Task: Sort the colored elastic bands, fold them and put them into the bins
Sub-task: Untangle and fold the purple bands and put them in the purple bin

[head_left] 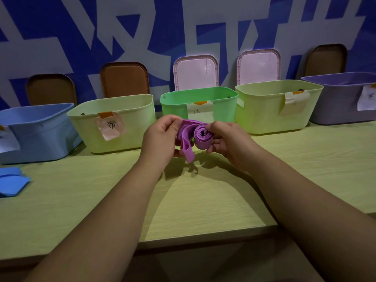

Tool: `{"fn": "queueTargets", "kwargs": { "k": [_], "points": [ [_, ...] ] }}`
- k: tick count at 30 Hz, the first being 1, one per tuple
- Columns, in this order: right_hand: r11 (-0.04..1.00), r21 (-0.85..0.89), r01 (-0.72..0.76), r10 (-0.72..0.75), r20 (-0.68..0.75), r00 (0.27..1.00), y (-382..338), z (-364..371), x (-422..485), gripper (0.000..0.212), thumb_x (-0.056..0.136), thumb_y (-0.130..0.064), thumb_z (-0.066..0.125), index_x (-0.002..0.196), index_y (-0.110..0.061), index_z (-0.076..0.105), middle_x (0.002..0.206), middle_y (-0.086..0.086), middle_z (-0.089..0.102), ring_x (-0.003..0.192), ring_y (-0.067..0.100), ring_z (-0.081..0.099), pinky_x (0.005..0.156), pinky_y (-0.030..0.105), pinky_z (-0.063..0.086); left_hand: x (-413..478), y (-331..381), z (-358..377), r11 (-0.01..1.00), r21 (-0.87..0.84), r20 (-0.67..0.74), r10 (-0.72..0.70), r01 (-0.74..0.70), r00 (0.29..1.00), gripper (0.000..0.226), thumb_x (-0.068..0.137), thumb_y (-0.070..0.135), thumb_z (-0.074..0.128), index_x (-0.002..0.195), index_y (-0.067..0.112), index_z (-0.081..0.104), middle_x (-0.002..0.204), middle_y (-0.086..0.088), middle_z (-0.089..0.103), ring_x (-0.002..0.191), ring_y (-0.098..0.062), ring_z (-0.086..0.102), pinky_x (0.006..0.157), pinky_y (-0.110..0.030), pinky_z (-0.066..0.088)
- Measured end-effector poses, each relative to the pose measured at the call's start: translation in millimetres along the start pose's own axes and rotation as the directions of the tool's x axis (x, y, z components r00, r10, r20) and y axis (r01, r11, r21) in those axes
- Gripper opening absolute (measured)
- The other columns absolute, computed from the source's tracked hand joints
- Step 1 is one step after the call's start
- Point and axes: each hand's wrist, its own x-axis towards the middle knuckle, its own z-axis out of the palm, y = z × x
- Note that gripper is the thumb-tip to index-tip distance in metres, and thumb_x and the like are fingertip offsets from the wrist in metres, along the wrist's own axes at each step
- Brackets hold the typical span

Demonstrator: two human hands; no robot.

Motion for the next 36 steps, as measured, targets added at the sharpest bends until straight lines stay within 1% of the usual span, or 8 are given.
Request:
{"fn": "queueTargets", "kwargs": {
  "k": [5, 10, 15, 19, 22, 27, 31, 36],
  "points": [
    [0.999, -0.017, -0.028, 0.027, -0.044, 0.999, 0.0, -1.6, -1.2, 0.04, 0.092, -0.03, 0.066, 0.115, 0.002, 0.07, 0.097, 0.016, 0.067, 0.087, 0.031, 0.053, 0.072, 0.035, 0.047, -3.4, 4.5, 1.7, 1.0, 0.03, 0.072, 0.005, -0.007, 0.997, 0.02, 0.113, 0.037, 0.05, 0.106, 0.03, 0.067, 0.096, 0.003, 0.076, 0.081, -0.019, 0.075, 0.055, -0.025, 0.059],
    [0.997, 0.011, -0.083, 0.084, -0.135, 0.987, -1.8, 1.6, -3.1, 0.031, 0.098, -0.03, 0.06, 0.112, -0.006, 0.072, 0.085, 0.005, 0.069, 0.08, 0.022, 0.053, 0.071, 0.034, 0.045, -4.8, 2.1, 0.8, 1.0, 0.014, 0.193, 0.011, -0.014, 0.981, 0.018, 0.108, 0.048, 0.054, 0.108, 0.036, 0.066, 0.097, 0.006, 0.078, 0.088, -0.024, 0.078, 0.071, -0.038, 0.066],
    [0.977, 0.161, -0.139, 0.155, -0.093, 0.984, -5.9, 4.0, -8.1, 0.035, 0.101, -0.032, 0.05, 0.12, -0.008, 0.068, 0.098, 0.01, 0.07, 0.092, 0.03, 0.062, 0.088, 0.042, 0.051, -5.0, 0.5, 1.5, 0.991, -0.131, 0.297, 0.028, 0.012, 0.955, 0.021, 0.104, 0.022, 0.069, 0.124, 0.024, 0.071, 0.112, -0.005, 0.078, 0.096, -0.022, 0.079, 0.083, -0.037, 0.066],
    [0.963, 0.192, -0.187, 0.197, -0.032, 0.98, -6.2, 7.9, -9.4, 0.047, 0.103, -0.033, 0.045, 0.134, -0.004, 0.065, 0.11, 0.018, 0.068, 0.097, 0.034, 0.066, 0.087, 0.047, 0.058, -5.6, 0.4, 2.1, 0.982, -0.181, 0.259, 0.002, 0.046, 0.966, 0.019, 0.106, 0.023, 0.065, 0.123, 0.021, 0.075, 0.111, -0.006, 0.08, 0.098, -0.026, 0.079, 0.088, -0.038, 0.065],
    [0.963, 0.194, -0.186, 0.19, 0.0, 0.982, -5.9, 8.1, -9.1, 0.049, 0.105, -0.034, 0.042, 0.139, -0.006, 0.064, 0.112, 0.02, 0.07, 0.102, 0.036, 0.067, 0.097, 0.053, 0.059, -4.0, -0.3, 0.5, 0.983, -0.181, 0.23, 0.002, 0.041, 0.973, 0.019, 0.106, 0.019, 0.065, 0.121, 0.022, 0.076, 0.11, -0.004, 0.081, 0.1, -0.024, 0.079, 0.092, -0.042, 0.065],
    [0.978, 0.13, -0.165, 0.172, -0.041, 0.984, -7.5, 11.1, -7.8, 0.04, 0.107, -0.033, 0.042, 0.133, -0.014, 0.065, 0.105, 0.015, 0.068, 0.09, 0.027, 0.062, 0.074, 0.039, 0.054, 0.2, -3.4, 0.1, 0.994, -0.108, 0.112, 0.034, -0.021, 0.993, 0.016, 0.105, 0.019, 0.068, 0.114, 0.027, 0.08, 0.105, 0.003, 0.081, 0.094, -0.019, 0.08, 0.086, -0.042, 0.067],
    [0.98, 0.085, -0.179, 0.184, -0.063, 0.981, -9.5, 10.5, -7.7, 0.035, 0.108, -0.035, 0.046, 0.133, -0.017, 0.063, 0.108, 0.018, 0.064, 0.086, 0.026, 0.059, 0.071, 0.037, 0.055, 5.5, -4.6, -1.1, 0.998, -0.068, 0.037, 0.017, -0.015, 0.999, 0.014, 0.101, 0.022, 0.074, 0.108, 0.031, 0.082, 0.097, 0.006, 0.082, 0.089, -0.016, 0.079, 0.085, -0.042, 0.067],
    [0.986, 0.068, -0.154, 0.159, -0.063, 0.985, -11.3, 12.9, -7.8, 0.036, 0.11, -0.036, 0.045, 0.13, -0.017, 0.067, 0.096, 0.015, 0.064, 0.078, 0.022, 0.059, 0.066, 0.035, 0.054, 4.7, -2.6, -0.8, 0.991, -0.12, 0.059, -0.056, 0.063, 0.997, 0.011, 0.103, 0.018, 0.072, 0.107, 0.021, 0.081, 0.094, 0.0, 0.082, 0.084, -0.015, 0.079, 0.085, -0.04, 0.067]
  ]
}}
